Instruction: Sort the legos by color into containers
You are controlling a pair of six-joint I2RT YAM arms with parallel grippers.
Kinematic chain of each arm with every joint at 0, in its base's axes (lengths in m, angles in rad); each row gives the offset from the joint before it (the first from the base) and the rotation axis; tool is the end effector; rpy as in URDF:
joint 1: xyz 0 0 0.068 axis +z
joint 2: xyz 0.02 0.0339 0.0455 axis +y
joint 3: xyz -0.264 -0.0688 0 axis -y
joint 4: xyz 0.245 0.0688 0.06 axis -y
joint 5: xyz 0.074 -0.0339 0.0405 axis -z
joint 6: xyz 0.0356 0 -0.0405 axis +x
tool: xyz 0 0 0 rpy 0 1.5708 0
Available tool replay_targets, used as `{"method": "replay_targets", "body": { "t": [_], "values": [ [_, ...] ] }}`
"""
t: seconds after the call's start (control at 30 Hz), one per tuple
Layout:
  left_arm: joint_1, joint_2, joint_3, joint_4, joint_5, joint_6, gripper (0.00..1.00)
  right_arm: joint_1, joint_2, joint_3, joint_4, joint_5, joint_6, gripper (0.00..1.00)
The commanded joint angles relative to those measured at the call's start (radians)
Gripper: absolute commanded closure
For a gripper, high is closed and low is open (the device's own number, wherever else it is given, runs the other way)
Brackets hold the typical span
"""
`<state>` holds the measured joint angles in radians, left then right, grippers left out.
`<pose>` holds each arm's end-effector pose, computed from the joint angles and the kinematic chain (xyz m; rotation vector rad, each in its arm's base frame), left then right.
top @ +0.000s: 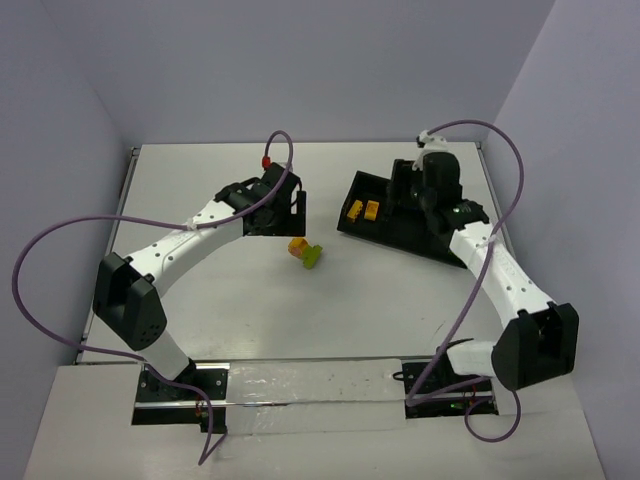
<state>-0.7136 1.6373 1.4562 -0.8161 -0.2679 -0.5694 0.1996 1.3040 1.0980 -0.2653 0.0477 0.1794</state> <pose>0.2694 -0.2207 0.3008 0.0817 2.5223 -0.1728 0.2945 0.0578 0.3270 0.0092 2.0467 0.1883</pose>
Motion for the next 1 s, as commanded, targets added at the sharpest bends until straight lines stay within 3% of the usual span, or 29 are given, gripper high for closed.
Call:
{"method": "replay_targets", "body": {
  "t": [0.0, 0.23, 0.37, 0.5, 0.67, 0.97],
  "values": [
    [0.002, 0.042, -0.003, 0.072, 0.077, -0.026, 0.09, 0.146, -0.084, -0.060, -0.033, 0.046, -0.023, 0.29],
    [-0.002, 0.109, 0.005, 0.128, 0.138, -0.071, 0.13, 0.191, -0.170, -0.171, -0.025, 0.014, 0.017, 0.29],
    [-0.004, 0.188, 0.067, 0.071, 0.053, -0.105, 0.12, 0.195, -0.191, -0.203, -0.023, -0.003, 0.026, 0.29],
    [-0.006, 0.268, 0.128, -0.022, -0.006, -0.328, 0.13, 0.196, -0.192, -0.208, -0.023, 0.001, 0.025, 0.29],
    [-0.003, 0.259, 0.110, -0.063, -0.079, -0.628, 0.11, 0.198, -0.207, -0.202, -0.031, -0.006, 0.022, 0.29],
    [0.016, 0.283, 0.104, -0.022, -0.026, -0.752, 0.10, 0.198, -0.213, -0.193, -0.041, -0.021, 0.001, 0.29]
  ]
}}
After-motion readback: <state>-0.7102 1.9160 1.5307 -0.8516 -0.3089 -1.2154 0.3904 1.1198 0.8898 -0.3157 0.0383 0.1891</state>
